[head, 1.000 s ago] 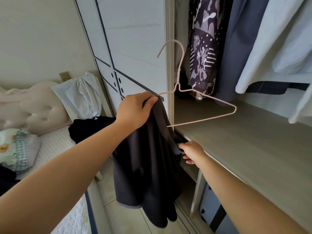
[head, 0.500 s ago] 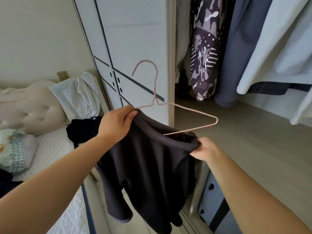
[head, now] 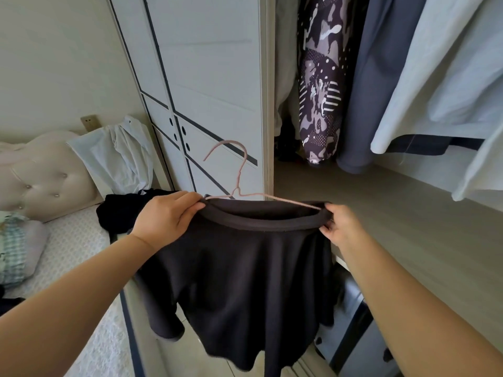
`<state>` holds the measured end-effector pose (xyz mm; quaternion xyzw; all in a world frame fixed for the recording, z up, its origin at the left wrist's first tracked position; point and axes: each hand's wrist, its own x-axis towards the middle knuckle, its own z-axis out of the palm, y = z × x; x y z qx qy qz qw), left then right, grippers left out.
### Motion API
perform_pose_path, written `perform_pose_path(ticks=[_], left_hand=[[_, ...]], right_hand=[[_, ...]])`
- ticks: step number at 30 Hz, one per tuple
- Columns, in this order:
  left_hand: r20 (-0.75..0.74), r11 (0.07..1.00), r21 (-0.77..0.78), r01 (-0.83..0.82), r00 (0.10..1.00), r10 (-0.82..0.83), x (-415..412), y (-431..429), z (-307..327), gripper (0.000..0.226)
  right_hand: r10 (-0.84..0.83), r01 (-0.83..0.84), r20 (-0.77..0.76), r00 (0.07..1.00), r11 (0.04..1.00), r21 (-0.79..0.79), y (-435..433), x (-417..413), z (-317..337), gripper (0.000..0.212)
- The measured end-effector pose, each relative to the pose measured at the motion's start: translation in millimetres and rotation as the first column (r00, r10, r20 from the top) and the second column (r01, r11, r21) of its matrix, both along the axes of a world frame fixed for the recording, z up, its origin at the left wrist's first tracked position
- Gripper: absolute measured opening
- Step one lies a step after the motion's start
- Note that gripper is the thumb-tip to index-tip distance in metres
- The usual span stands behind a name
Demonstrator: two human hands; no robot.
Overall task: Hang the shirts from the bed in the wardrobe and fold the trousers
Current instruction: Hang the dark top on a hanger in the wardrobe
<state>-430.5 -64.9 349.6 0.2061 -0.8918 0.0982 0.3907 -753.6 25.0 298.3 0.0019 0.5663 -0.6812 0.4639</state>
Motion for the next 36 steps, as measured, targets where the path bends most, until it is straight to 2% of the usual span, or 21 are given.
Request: perform_pose_path(ticks=[5, 8, 10, 12, 13, 14, 15, 16, 18, 22, 24, 27, 30, 32, 36], left_hand=[[0.075, 0.996, 0.054, -0.073, 0.995, 0.068, 3, -3, -1, 0.065], [0.013, 0.975, 0.138, -0.173, 0.985, 0.173, -9, 2, -3, 0.049], [-0.044, 0.953, 0.212, -0.218, 0.972, 0.233, -21, 7, -4, 0.035], [-0.087, 0.925, 0.296, -0.239, 0.957, 0.276, -33, 13, -4, 0.023], [-0.097, 0.912, 0.331, -0.24, 0.953, 0.286, -39, 16, -4, 0.021], [-0.096, 0.903, 0.358, -0.237, 0.953, 0.288, -43, 19, -3, 0.02], [-0.088, 0.899, 0.374, -0.229, 0.956, 0.28, -47, 21, -2, 0.02], [-0.076, 0.899, 0.379, -0.218, 0.961, 0.265, -51, 23, -2, 0.02], [-0.052, 0.903, 0.382, -0.199, 0.97, 0.236, -55, 27, -1, 0.021], [0.021, 0.918, 0.351, -0.184, 0.982, 0.188, -59, 31, -5, 0.022], [-0.018, 0.901, 0.395, -0.181, 0.979, 0.204, -63, 31, -6, 0.022], [-0.076, 0.875, 0.451, -0.176, 0.969, 0.234, -68, 29, -2, 0.024], [-0.061, 0.892, 0.4, -0.209, 0.965, 0.254, -69, 27, 0, 0.029], [-0.068, 0.894, 0.391, -0.221, 0.961, 0.268, -70, 26, 2, 0.031], [-0.066, 0.925, 0.325, -0.197, 0.971, 0.23, -70, 27, 7, 0.032]], right_hand=[[0.001, 0.024, -0.378, 0.926, 0.998, 0.06, 6, -1, 11, 0.019], [0.034, -0.01, -0.593, 0.804, 0.999, 0.043, 6, 5, 18, 0.025], [0.064, -0.026, -0.784, 0.617, 0.998, 0.061, 5, 11, 24, 0.027], [0.025, 0.018, -0.946, 0.322, 0.999, 0.033, 6, 18, 31, 0.029], [-0.017, 0.014, -0.983, 0.183, 1.0, -0.015, 7, 21, 33, 0.03], [-0.057, -0.012, -0.995, 0.083, 0.998, -0.058, 8, 25, 35, 0.028], [-0.083, -0.046, -0.996, 0.027, 0.995, -0.085, 9, 27, 36, 0.026], [-0.095, -0.081, -0.995, 0.002, 0.992, -0.095, 10, 29, 37, 0.024], [-0.096, -0.152, -0.995, 0.03, 0.983, -0.099, 11, 32, 39, 0.025], [-0.13, -0.28, -0.962, 0.241, 0.94, -0.197, 14, 41, 46, 0.027], [-0.067, -0.351, -0.944, 0.322, 0.918, -0.184, 14, 43, 50, 0.021], [0.073, -0.389, -0.971, 0.226, 0.921, -0.021, 13, 39, 54, 0.013], [0.107, -0.439, -0.974, 0.199, 0.899, 0.01, 12, 40, 59, 0.005], [0.122, -0.487, -0.981, 0.153, 0.873, 0.032, 12, 39, 65, 0.017], [0.158, -0.542, -0.984, 0.081, 0.836, 0.09, 12, 35, 78, 0.016]])
